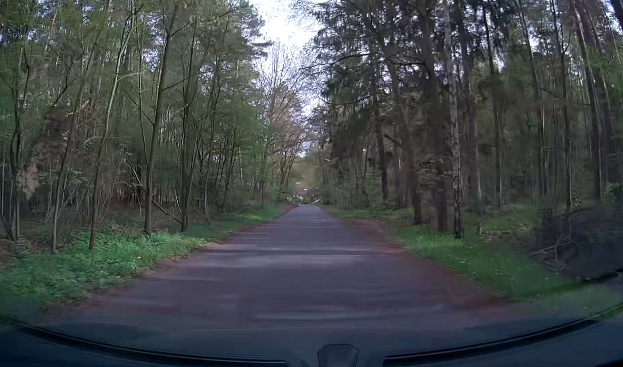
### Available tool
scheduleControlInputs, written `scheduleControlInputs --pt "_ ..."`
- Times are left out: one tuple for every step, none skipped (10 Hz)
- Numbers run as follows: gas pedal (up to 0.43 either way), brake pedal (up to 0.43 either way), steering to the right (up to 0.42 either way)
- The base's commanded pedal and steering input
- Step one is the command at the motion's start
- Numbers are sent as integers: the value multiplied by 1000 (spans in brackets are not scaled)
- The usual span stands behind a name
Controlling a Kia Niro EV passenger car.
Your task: Follow the waypoints while adhering to traffic rules and regulations
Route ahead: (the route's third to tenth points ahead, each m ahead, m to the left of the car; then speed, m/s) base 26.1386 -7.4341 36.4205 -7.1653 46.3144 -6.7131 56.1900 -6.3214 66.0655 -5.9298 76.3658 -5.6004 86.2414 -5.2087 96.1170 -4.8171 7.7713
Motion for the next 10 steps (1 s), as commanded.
scheduleControlInputs --pt "130 0 15" --pt "130 0 15" --pt "130 0 14" --pt "130 0 14" --pt "130 0 12" --pt "130 0 9" --pt "130 0 1" --pt "130 0 -1" --pt "130 0 -1" --pt "130 0 -1"
